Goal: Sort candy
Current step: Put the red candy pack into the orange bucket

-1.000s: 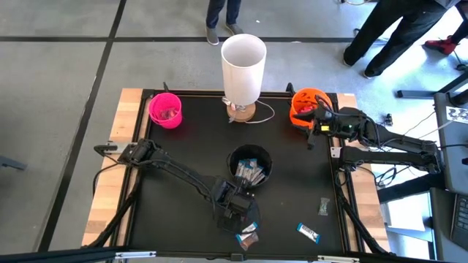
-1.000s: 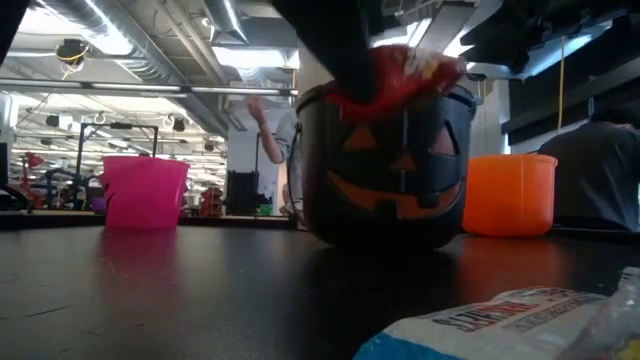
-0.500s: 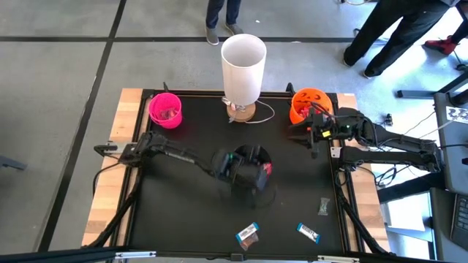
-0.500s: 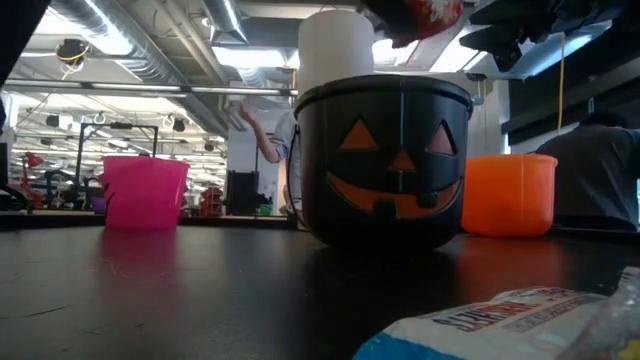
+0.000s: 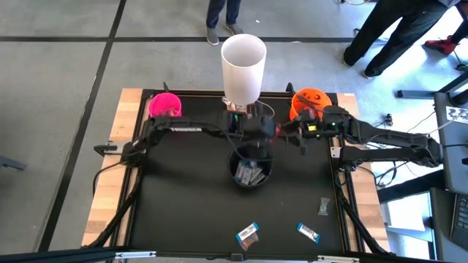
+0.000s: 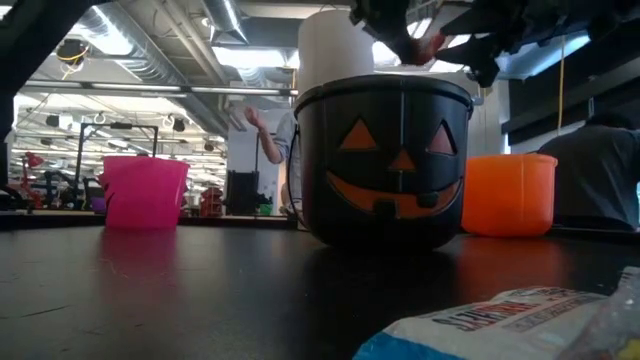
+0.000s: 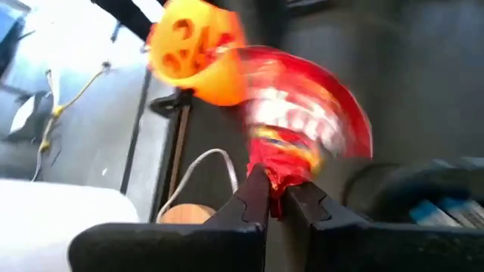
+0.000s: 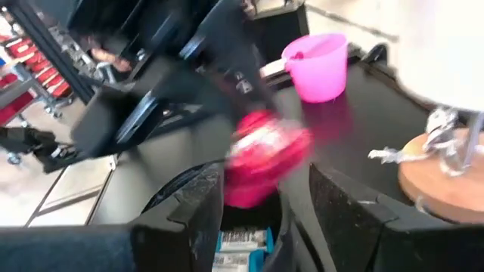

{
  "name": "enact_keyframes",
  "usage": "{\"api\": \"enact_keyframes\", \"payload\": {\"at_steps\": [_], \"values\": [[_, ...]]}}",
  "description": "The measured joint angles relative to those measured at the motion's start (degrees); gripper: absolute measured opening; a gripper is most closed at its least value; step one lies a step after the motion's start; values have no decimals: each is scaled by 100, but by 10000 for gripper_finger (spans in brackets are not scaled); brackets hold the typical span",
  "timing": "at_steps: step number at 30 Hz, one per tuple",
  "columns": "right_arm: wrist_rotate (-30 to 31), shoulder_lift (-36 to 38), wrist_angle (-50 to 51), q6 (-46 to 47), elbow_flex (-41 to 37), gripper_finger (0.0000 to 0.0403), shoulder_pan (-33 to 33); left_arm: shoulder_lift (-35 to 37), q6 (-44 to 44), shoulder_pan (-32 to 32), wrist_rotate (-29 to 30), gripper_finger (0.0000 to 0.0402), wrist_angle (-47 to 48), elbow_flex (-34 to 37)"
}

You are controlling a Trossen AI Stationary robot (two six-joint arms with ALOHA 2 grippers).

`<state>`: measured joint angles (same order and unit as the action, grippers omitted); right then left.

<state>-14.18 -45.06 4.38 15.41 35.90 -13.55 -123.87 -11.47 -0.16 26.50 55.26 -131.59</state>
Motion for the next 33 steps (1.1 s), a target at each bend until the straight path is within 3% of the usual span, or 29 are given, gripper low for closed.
{"api": "enact_keyframes", "payload": {"at_steps": [8, 14, 19, 23, 30, 33], "values": [[-13, -150, -122, -3, 0, 193, 4, -2, 167, 209, 71, 6, -29, 0], [742, -206, -140, -24, 0, 193, 4, -2, 172, 209, 124, 6, -57, 0], [957, -423, -162, -58, 0, 187, 4, -2, 174, 203, 138, 6, -85, 0], [958, -540, -161, -114, 0, 145, 6, -4, 176, 203, 146, 6, -87, 0], [960, -515, -183, -266, 0, 24, 6, -4, 189, 203, 144, 6, -85, 0], [963, -466, -179, -368, 0, 8, 6, -4, 189, 203, 138, 6, -85, 0]]}}
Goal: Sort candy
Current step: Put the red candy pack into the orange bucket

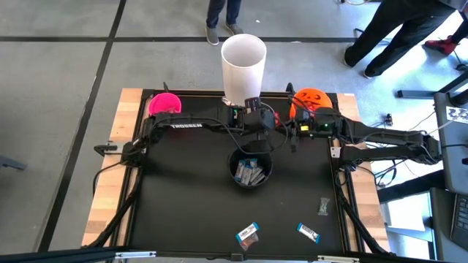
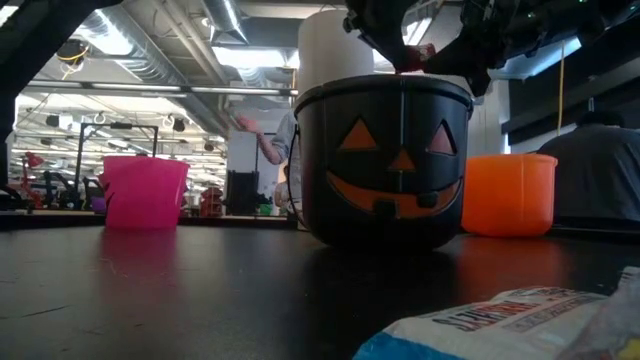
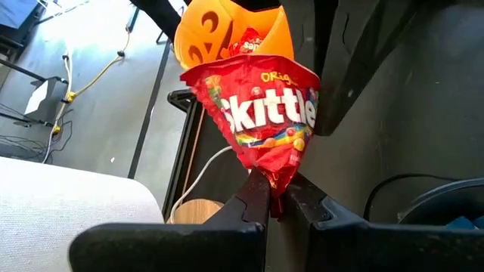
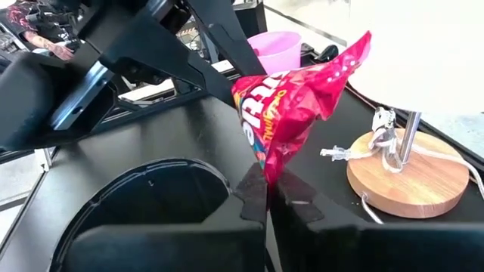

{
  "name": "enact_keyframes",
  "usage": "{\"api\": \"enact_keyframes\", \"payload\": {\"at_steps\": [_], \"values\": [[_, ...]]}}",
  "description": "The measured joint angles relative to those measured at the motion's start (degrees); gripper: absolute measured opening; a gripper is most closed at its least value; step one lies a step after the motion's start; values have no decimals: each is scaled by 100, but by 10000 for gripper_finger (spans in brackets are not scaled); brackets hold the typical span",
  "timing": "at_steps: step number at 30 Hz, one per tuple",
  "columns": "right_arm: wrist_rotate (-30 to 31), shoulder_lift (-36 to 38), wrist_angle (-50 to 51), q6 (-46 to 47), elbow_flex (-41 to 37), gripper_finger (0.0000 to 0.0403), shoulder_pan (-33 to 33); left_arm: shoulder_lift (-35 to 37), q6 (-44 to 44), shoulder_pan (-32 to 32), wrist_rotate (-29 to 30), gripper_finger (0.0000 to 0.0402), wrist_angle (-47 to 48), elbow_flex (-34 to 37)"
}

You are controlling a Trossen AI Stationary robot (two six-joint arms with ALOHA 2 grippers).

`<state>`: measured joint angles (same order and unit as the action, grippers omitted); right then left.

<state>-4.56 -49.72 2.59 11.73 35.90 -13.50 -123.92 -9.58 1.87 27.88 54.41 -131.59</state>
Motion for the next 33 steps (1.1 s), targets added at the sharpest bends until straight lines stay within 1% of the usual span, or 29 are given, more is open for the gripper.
{"api": "enact_keyframes", "payload": {"at_steps": [2, 4, 8, 11, 14, 16, 19, 22, 24, 29, 31, 33], "values": [[2, 15, 0, -2, 2, 11, 0, 0, 8, -2, -21, 8, 31, 0], [2, 48, 36, -2, 1, 5, 0, 0, -3, -9, -93, 20, 116, 0], [10, 94, 52, -3, 2, 2, -2, 0, -39, -62, -80, 69, 423, 0], [98, 126, 42, -4, 3, 1, -2, 0, -48, -128, 181, 117, 632, 0], [226, 153, 62, -18, 4, 1, -2, 19, -48, -213, 639, 162, 875, 0], [434, 201, 72, -54, 4, 1, -2, 46, 18, -284, 937, 188, 1052, 2], [947, 365, 331, -155, 11, 1, -25, 211, 237, -402, 1168, 216, 1288, 7], [1659, 571, 738, -203, 12, 1, -125, 446, 559, -519, 1211, 227, 1439, 7], [2181, 685, 1240, -236, 103, 0, -222, 608, 750, -583, 1208, 228, 1468, 7], [3623, 766, 2849, -267, 566, 0, -356, 942, 836, -732, 1255, 220, 1449, 7], [4022, 753, 3338, -194, 713, 0, -356, 1064, 887, -773, 1255, 217, 1411, 40], [4263, 746, 3688, -120, 822, 0, -356, 1181, 944, -807, 1257, 216, 1341, 138]]}}
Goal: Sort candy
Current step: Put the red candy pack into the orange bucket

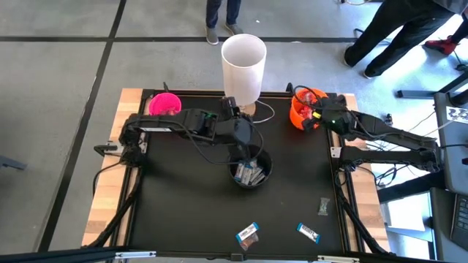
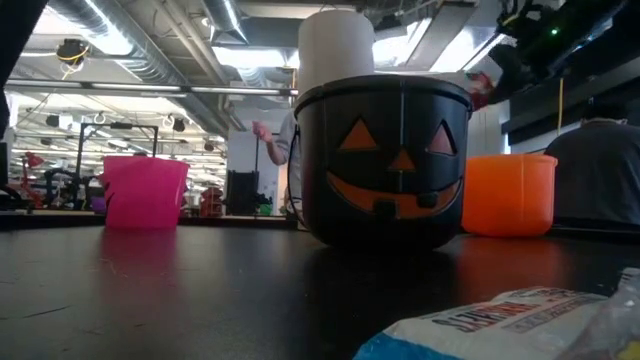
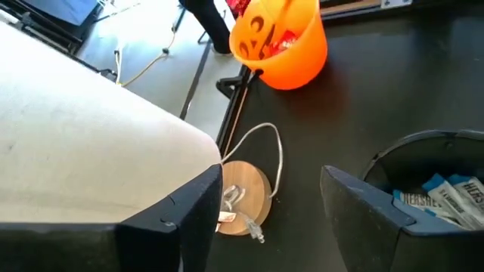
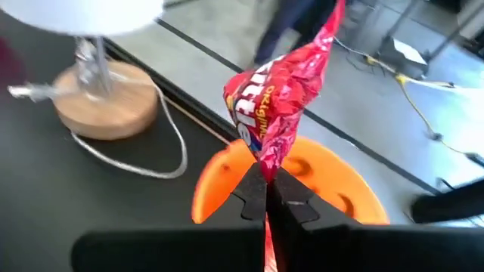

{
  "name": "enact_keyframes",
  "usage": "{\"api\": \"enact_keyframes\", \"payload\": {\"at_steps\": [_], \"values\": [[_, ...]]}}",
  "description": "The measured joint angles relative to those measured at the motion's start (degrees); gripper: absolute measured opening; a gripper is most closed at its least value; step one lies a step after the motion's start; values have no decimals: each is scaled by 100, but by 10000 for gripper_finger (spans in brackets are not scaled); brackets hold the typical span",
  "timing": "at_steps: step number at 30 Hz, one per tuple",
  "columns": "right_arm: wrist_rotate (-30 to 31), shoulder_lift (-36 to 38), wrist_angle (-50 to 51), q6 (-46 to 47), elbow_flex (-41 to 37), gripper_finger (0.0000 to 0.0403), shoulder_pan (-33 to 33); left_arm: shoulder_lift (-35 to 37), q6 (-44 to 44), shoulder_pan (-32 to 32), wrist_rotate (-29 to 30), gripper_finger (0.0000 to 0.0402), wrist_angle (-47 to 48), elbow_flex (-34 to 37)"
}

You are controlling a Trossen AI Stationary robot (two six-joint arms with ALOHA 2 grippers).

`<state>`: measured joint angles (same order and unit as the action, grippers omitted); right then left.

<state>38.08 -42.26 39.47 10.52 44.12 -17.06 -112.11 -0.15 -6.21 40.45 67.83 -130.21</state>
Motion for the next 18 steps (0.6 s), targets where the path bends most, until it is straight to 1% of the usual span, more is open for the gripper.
{"api": "enact_keyframes", "payload": {"at_steps": [4, 6, 8, 11, 14, 16, 18], "values": [[75, -7, 678, 302, 56, 0, -162, 301, 125, -34, 55, 215, -352, 554], [5, -22, 1015, 468, 51, 0, -326, 543, 136, -36, 50, 215, -776, 1082], [-93, -92, 1337, 605, 40, 0, -513, 862, 143, -38, -28, 215, -1343, 1757], [-275, -209, 1618, 630, 30, 0, -771, 1436, 154, -17, -306, 215, -2494, 2936], [-462, -303, 1629, 587, 30, 0, -972, 2078, 125, -12, -688, 215, -3966, 4080], [-559, -358, 1610, 551, 29, 0, -1090, 2456, 75, -10, -850, 215, -4953, 4757], [-563, -376, 1566, 437, 28, 4, -1194, 2753, 67, -11, -943, 215, -5723, 5325]]}}
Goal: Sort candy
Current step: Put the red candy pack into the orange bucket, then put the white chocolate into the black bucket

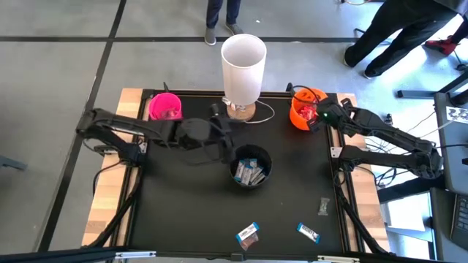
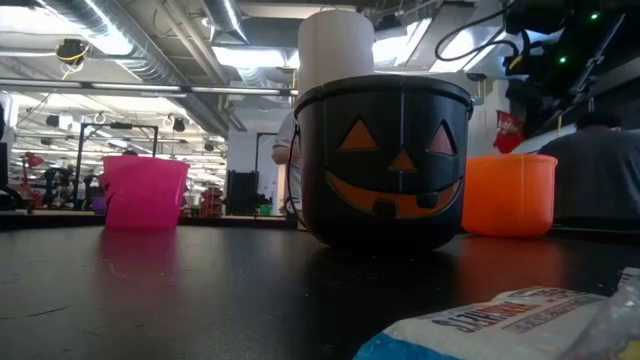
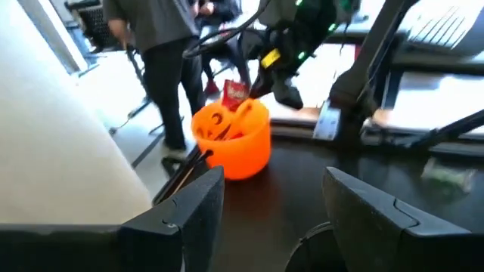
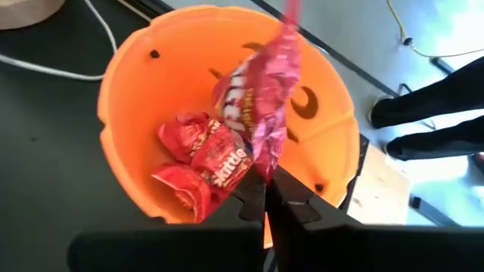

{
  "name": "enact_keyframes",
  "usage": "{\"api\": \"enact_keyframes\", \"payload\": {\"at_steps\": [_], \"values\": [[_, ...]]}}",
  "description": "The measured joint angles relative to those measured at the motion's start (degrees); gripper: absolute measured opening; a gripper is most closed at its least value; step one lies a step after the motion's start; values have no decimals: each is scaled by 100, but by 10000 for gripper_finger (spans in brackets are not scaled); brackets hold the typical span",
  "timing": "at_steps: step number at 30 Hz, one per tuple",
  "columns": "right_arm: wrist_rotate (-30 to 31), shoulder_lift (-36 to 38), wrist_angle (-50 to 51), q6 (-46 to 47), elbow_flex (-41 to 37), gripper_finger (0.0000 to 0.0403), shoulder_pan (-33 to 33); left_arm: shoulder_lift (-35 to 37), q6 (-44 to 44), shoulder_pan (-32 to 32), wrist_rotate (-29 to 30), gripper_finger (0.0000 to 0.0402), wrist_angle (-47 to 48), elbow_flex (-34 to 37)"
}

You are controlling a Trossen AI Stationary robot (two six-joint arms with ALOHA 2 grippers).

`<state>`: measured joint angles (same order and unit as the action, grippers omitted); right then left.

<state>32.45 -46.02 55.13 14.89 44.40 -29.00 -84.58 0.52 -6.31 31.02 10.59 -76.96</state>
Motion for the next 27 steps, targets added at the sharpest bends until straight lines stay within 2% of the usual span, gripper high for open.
{"api": "enact_keyframes", "payload": {"at_steps": [5, 12, 14, 18, 20, 23, 27], "values": [[3, 0, -171, -353, 1, 47, -182, 418, 122, 1, -47, 215, -760, 818], [-127, 0, -215, -904, 172, 147, -181, 484, 283, -125, -65, 215, -768, 930], [-638, 38, -210, -1154, 372, 169, -176, 484, 285, -202, -68, 215, -778, 930], [-2455, 219, -262, -1368, 838, 189, -125, 484, 225, -412, -337, 215, -776, 930], [-3165, 300, -256, -1353, 996, 188, 84, 484, 211, -550, -392, 215, -774, 930], [-3627, 497, -198, -1220, 1088, 179, 675, 484, 203, -729, -367, 215, -772, 930], [-3657, 632, 114, -776, 1087, 164, 1884, 482, 160, -861, -329, 215, -767, 930]]}}
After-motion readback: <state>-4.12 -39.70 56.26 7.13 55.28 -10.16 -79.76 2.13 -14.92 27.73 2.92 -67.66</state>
